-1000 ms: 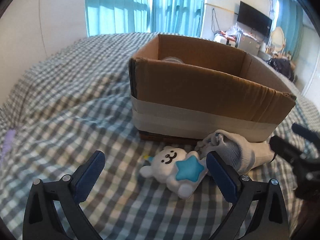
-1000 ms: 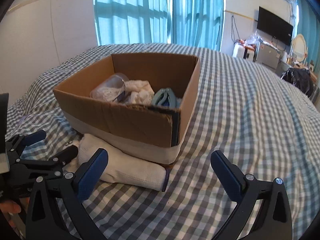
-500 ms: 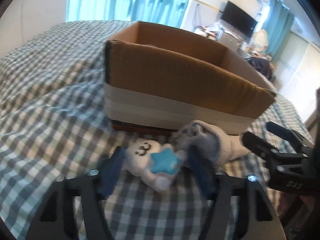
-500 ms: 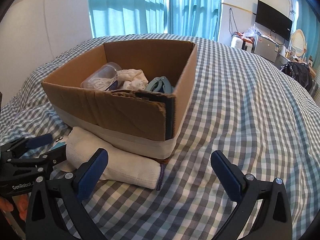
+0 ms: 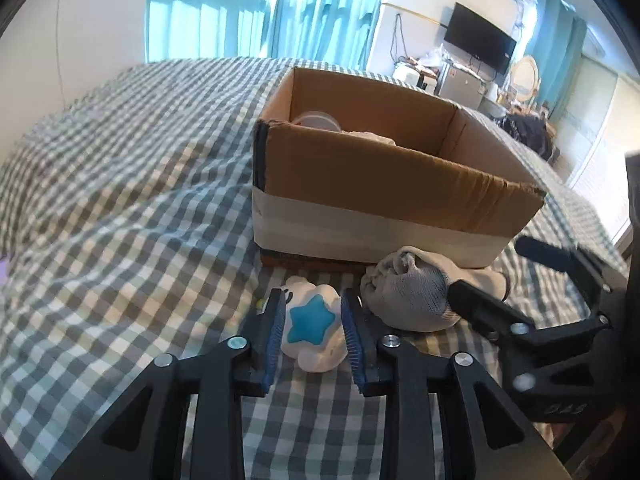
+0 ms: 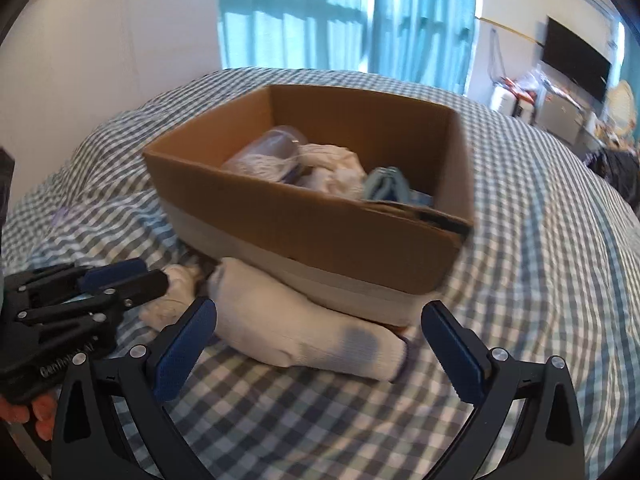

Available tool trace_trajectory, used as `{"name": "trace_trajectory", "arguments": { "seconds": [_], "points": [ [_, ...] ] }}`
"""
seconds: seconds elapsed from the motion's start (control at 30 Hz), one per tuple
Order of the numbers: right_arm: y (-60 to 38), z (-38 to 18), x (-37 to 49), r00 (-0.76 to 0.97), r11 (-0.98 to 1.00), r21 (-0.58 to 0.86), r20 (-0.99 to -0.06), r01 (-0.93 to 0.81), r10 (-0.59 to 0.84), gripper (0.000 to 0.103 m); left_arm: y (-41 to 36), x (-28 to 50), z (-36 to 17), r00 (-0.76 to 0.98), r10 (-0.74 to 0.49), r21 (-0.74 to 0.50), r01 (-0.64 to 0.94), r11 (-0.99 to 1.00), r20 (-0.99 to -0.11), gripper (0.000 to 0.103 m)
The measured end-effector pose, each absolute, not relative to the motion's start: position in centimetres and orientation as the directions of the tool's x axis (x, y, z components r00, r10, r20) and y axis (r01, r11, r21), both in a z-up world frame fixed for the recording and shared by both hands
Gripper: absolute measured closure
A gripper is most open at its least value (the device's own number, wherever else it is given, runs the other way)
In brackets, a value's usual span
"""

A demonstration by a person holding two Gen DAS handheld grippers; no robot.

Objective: Organize objects
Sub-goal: 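Grasp the white bear toy with the left tool while the right tool grasps the gray glove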

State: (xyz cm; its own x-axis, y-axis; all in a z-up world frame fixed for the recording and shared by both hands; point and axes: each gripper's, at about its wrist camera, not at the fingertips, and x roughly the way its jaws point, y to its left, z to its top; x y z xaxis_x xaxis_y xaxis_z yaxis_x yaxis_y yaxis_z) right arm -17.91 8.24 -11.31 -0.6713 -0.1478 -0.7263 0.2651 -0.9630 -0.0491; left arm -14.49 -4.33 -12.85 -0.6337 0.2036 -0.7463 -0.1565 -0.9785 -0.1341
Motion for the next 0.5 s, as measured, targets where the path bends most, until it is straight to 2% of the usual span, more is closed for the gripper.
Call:
{"name": "trace_trajectory", "arguments": {
  "seconds": [0.13,0.23,0.27,0.37,0.47,0.5],
  "points": [
    [8.0,-12.0,-18.5,-0.676,-0.960,-0.078,-0.725,0.269,-0.131,0.000,-5.3,-14.5,-13.5,-0.635,0.172,-0.128,-0.115,-0.985,-0.753,0.041],
    [8.3,-12.3,-18.6,-0.664,-0.962,-0.055,-0.734,0.266,-0.142,0.000,-5.6,-14.8,-13.7,-0.633,0.159,-0.125,-0.098,-0.987,-0.758,0.036],
    [8.5,-12.7,-18.7,-0.636,-0.964,-0.006,-0.752,0.267,-0.171,0.000,-5.6,-14.9,-13.8,-0.633,0.153,-0.119,-0.095,-0.988,-0.759,0.035],
    [9.8,-13.7,-19.1,-0.587,-0.960,0.125,-0.768,0.252,-0.254,0.000,-5.6,-15.1,-14.2,-0.625,0.140,-0.116,-0.079,-0.990,-0.768,0.021],
    [10.7,-14.8,-19.5,-0.539,-0.940,0.219,-0.775,0.260,-0.329,0.000,-6.0,-15.6,-14.7,-0.608,0.159,-0.148,-0.068,-0.987,-0.778,0.015],
    [10.9,-15.0,-19.6,-0.523,-0.932,0.246,-0.775,0.267,-0.354,0.003,-6.0,-15.7,-14.9,-0.603,0.162,-0.153,-0.067,-0.986,-0.781,0.012]
  ]
}}
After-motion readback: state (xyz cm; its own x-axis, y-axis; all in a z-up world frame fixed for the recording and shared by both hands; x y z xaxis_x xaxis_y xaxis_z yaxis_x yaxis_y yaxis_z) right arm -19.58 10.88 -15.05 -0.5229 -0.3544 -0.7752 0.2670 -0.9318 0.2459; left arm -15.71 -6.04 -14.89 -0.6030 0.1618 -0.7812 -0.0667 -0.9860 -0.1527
